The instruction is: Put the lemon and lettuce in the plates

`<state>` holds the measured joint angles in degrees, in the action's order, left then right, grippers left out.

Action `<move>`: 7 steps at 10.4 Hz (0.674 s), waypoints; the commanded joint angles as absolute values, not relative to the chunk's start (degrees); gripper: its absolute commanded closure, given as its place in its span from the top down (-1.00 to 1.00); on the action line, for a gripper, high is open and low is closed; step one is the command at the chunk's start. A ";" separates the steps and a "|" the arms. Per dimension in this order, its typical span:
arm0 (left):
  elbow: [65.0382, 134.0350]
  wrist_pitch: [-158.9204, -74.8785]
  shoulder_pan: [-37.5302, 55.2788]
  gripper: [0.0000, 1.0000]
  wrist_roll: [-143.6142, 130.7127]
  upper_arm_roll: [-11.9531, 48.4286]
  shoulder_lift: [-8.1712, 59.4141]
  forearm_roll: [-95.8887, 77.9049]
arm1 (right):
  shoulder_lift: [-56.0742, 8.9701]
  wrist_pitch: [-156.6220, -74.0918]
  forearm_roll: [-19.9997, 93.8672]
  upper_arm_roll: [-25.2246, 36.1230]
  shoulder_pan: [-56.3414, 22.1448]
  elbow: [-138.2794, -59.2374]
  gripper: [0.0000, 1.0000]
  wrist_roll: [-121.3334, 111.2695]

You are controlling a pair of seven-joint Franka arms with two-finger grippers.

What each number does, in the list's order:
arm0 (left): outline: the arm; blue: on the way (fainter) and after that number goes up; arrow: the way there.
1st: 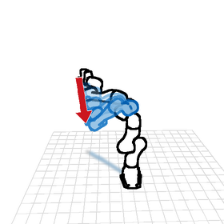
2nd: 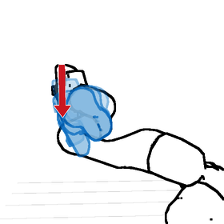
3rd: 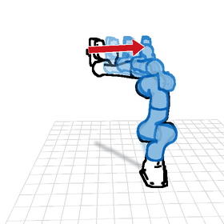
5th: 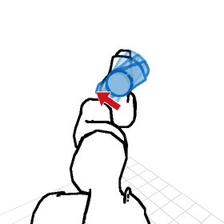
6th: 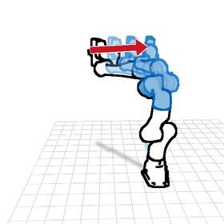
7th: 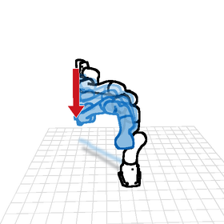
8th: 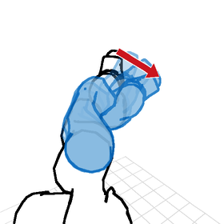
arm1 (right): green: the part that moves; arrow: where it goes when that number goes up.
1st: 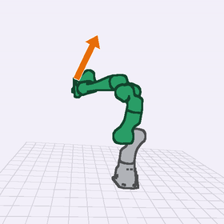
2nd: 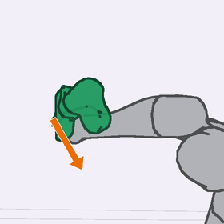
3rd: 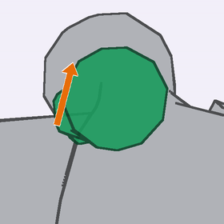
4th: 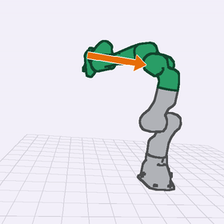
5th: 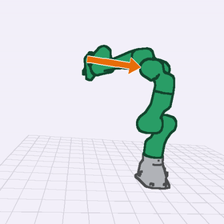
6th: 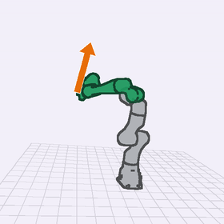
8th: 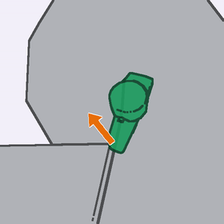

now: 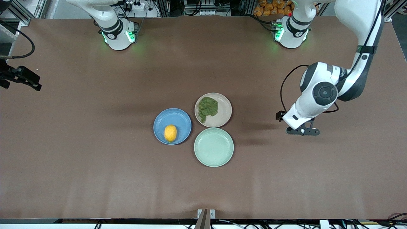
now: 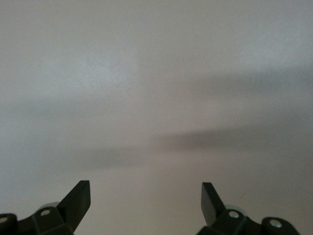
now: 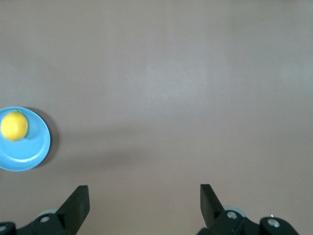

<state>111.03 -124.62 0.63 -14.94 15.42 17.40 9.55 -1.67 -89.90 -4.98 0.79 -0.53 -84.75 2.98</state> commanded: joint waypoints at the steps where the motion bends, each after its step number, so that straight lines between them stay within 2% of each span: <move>1: 109.78 -123.93 1.84 1.00 -11.95 13.62 13.02 6.42 | -1.14 -92.28 -3.96 0.53 0.44 -85.87 1.00 2.72; 5: 106.27 -123.58 1.93 1.00 -12.22 13.62 7.31 6.33 | -1.32 -91.67 -1.94 0.70 0.44 -85.96 1.00 3.34; 7: 104.42 -117.19 1.93 1.00 -11.87 13.62 4.85 6.15 | -1.49 -89.05 -0.36 0.70 0.26 -85.96 1.00 3.34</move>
